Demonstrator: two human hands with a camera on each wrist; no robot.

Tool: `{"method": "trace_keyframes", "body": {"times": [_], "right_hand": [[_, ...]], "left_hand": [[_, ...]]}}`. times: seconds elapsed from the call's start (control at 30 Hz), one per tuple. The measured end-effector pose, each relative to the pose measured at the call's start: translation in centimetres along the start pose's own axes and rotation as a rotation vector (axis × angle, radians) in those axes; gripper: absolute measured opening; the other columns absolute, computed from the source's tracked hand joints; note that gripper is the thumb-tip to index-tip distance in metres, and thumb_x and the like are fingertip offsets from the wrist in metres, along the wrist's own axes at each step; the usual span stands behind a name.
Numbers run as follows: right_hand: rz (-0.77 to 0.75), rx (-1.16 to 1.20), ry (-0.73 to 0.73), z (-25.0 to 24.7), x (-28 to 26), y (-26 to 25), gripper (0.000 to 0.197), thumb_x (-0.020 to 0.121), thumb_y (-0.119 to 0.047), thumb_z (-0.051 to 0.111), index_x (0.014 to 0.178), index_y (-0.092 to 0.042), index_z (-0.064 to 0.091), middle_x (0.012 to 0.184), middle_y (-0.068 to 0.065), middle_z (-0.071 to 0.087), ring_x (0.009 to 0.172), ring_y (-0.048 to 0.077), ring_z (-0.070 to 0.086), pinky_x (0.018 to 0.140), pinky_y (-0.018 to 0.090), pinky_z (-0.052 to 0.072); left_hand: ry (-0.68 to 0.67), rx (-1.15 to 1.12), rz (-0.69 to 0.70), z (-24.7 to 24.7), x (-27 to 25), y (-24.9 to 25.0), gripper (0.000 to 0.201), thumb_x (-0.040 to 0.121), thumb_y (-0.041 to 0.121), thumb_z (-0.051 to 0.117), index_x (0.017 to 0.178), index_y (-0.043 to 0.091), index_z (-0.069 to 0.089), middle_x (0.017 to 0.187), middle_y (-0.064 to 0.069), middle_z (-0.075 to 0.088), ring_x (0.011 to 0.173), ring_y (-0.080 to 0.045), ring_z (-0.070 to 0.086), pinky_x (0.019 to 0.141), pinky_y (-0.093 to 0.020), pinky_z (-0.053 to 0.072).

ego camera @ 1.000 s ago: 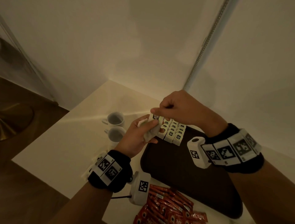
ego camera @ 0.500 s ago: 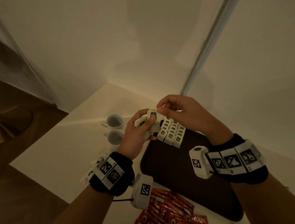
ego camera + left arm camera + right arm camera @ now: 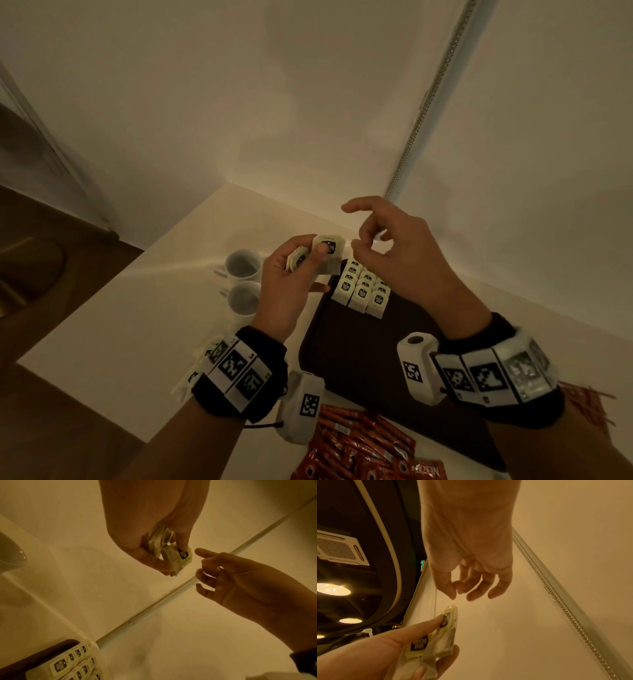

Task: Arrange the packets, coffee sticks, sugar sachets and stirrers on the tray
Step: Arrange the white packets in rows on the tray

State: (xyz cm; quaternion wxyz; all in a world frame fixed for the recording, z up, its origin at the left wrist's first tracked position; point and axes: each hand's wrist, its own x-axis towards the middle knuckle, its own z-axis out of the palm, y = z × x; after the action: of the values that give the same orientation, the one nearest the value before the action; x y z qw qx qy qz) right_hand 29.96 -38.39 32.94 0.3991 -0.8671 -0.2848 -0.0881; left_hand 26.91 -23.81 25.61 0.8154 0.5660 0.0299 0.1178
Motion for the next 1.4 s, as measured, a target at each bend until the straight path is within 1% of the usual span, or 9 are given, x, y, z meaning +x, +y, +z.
{"method": "trace_keyframes", "body": {"times": [0.13,0.33,0.47,0.57,0.83,1.03,1.1,1.2,1.4], "right_hand": [[-0.059,-0.08,-0.088,0.3,0.3,0.1,0.045,0.084,-0.028,0.063,0.128,-0.024,0.053,0.113,-0.009,0.054,0.101,-0.002,0.049,0.087,0.003,0.034],[0.013,-0.125,-0.081,0.1,1.5,-0.2,0.005,0.088,-0.021,0.063,0.09,-0.023,0.067,0.081,-0.015,0.064,0.08,0.003,0.06,0.067,0.005,0.04],[0.047,-0.036,-0.073,-0.4,1.7,-0.8,0.006,0.087,-0.019,0.064,0.088,-0.024,0.066,0.077,-0.017,0.062,0.08,-0.002,0.058,0.065,0.003,0.04],[0.066,-0.026,-0.067,-0.3,2.0,-0.9,0.007,0.085,-0.02,0.067,0.087,-0.026,0.068,0.076,-0.015,0.065,0.077,-0.001,0.059,0.064,0.002,0.041],[0.158,0.066,-0.014,0.3,2.2,-0.1,0.002,0.082,-0.017,0.07,0.081,-0.019,0.07,0.073,-0.004,0.069,0.067,0.005,0.063,0.061,0.007,0.046],[0.292,0.138,-0.027,0.9,1.5,4.2,0.002,0.083,-0.016,0.069,0.085,-0.016,0.07,0.078,0.0,0.07,0.07,0.009,0.064,0.066,0.016,0.051],[0.365,0.108,-0.058,2.0,0.8,7.1,0.004,0.083,-0.012,0.068,0.086,-0.015,0.069,0.078,-0.004,0.067,0.069,0.008,0.062,0.065,0.013,0.05],[0.487,0.031,-0.182,4.5,-0.6,11.3,0.007,0.086,-0.006,0.064,0.092,-0.009,0.067,0.08,-0.009,0.061,0.073,0.002,0.056,0.067,0.006,0.044],[0.713,-0.016,-0.448,10.1,-2.4,16.7,0.009,0.089,-0.01,0.06,0.097,-0.006,0.062,0.09,0.008,0.063,0.075,0.015,0.058,0.077,0.031,0.053]], "left_hand": [[-0.033,0.017,0.023,0.1,-0.3,0.2,0.007,0.091,0.012,0.057,0.095,0.016,0.062,0.078,0.01,0.069,0.07,-0.007,0.067,0.051,-0.025,0.054],[-0.09,0.023,0.011,0.1,-0.4,0.5,0.024,0.083,0.008,0.066,0.103,0.02,0.061,0.082,0.009,0.07,0.076,-0.01,0.069,0.053,-0.027,0.056],[-0.133,0.004,-0.066,-0.1,-0.6,0.2,0.011,0.084,0.012,0.065,0.094,0.018,0.065,0.083,0.001,0.073,0.077,-0.014,0.07,0.05,-0.024,0.053],[-0.159,-0.058,-0.141,0.1,-0.7,0.2,0.025,0.077,0.025,0.065,0.101,0.019,0.063,0.088,0.002,0.073,0.081,-0.016,0.069,0.048,-0.024,0.05],[-0.168,-0.199,-0.285,0.6,-0.7,-0.9,0.016,0.078,0.026,0.062,0.093,0.02,0.062,0.084,0.005,0.072,0.072,-0.01,0.066,0.047,-0.02,0.045],[0.029,-0.261,-0.377,-1.6,0.3,-3.1,0.034,0.073,0.033,0.066,0.104,0.018,0.061,0.095,-0.002,0.072,0.079,-0.017,0.067,0.057,-0.023,0.052],[0.101,-0.308,-0.406,-2.7,0.9,-3.3,0.044,0.07,0.04,0.065,0.106,0.015,0.06,0.096,-0.005,0.071,0.08,-0.017,0.069,0.06,-0.023,0.055],[0.143,-0.357,-0.433,-3.8,1.9,-3.3,0.036,0.091,0.045,0.046,0.103,0.014,0.06,0.091,-0.005,0.072,0.077,-0.017,0.071,0.061,-0.023,0.056],[0.159,-0.319,-0.485,-4.8,2.9,-3.3,0.043,0.097,0.049,0.036,0.101,0.013,0.06,0.09,-0.009,0.072,0.075,-0.023,0.071,0.063,-0.028,0.059]]}}
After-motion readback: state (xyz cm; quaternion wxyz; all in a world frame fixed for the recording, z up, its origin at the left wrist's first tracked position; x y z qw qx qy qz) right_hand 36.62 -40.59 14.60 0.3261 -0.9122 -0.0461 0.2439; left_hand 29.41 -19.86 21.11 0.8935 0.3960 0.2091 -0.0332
